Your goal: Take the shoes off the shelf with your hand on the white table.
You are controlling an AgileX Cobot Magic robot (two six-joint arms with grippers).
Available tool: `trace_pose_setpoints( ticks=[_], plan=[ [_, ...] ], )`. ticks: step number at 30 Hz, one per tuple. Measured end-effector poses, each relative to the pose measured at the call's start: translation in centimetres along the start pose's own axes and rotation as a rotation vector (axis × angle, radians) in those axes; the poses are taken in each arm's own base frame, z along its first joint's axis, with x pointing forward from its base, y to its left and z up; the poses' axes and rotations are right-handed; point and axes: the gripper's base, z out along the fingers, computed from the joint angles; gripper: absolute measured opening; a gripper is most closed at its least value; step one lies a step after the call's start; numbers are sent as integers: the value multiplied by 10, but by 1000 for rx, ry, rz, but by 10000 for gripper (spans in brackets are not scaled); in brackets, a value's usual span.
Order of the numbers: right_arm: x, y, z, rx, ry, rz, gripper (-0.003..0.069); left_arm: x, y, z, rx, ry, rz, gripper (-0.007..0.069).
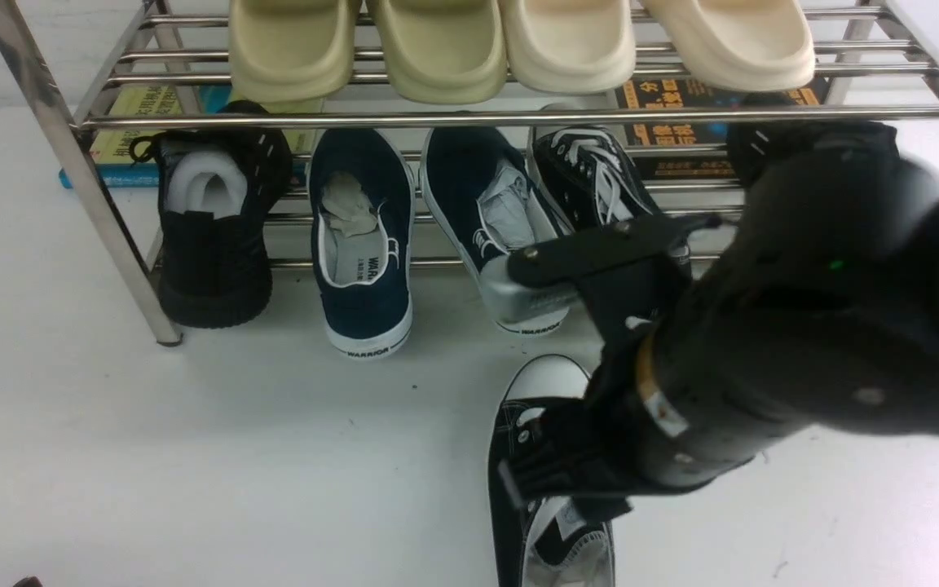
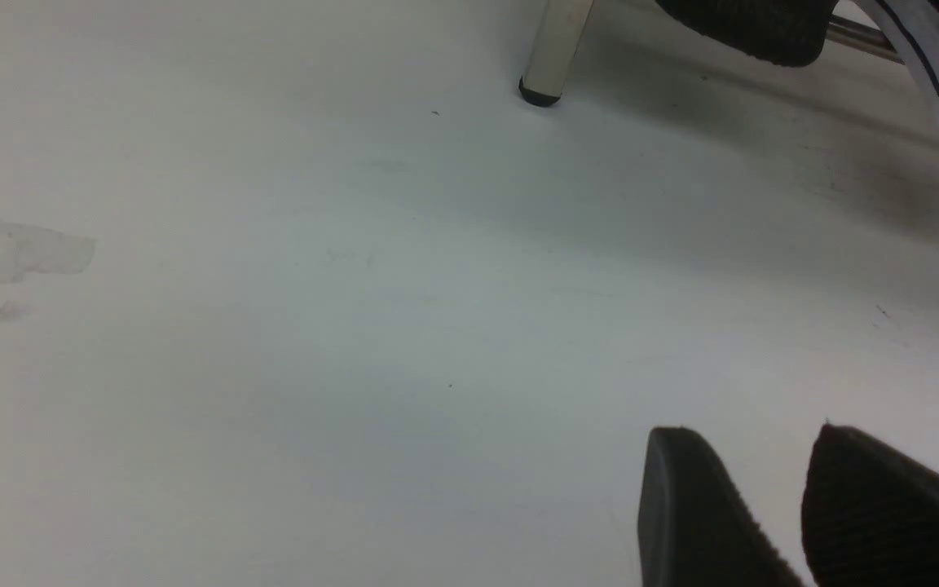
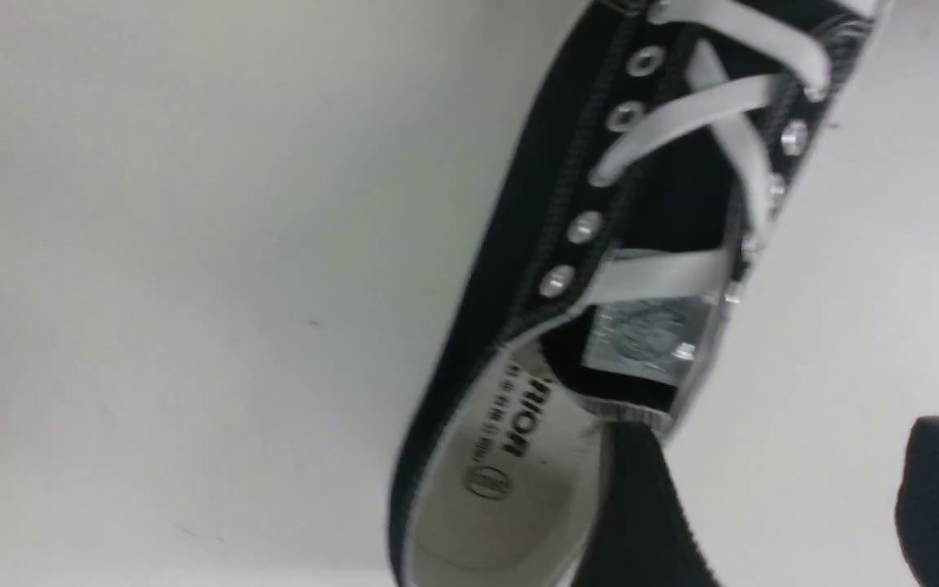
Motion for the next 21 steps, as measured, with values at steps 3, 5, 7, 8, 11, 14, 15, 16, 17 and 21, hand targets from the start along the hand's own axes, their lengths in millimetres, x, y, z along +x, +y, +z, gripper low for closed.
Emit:
trace_pose_setpoints(
  ticks=[3, 5, 7, 8, 11, 14, 15, 16, 17, 21],
  plan=[
    [-3, -13, -31, 32, -71, -57, 398, 0, 0, 0, 0, 0, 0, 242],
    [-3, -21, -45, 50, -124, -93, 371, 0, 0, 0, 0, 0, 0, 242],
    [0, -30, -59, 55, -168, -128, 337, 0, 0, 0, 0, 0, 0, 242],
    [3, -34, -66, 53, -186, -144, 314, 0, 0, 0, 0, 0, 0, 242],
    [16, -49, -84, 41, -222, -161, 232, 0, 0, 0, 0, 0, 0, 242],
    [29, -59, -89, 31, -225, -142, 146, 0, 0, 0, 0, 0, 0, 242],
    [35, -63, -88, 27, -218, -114, 95, 0, 0, 0, 0, 0, 0, 242],
    [39, -65, -85, 30, -207, -90, 59, 0, 0, 0, 0, 0, 0, 242],
    [39, -66, -85, 28, -208, -89, 59, 0, 0, 0, 0, 0, 0, 242],
    [50, -69, -65, 67, -149, -15, -14, 0, 0, 0, 0, 0, 0, 242]
  ],
)
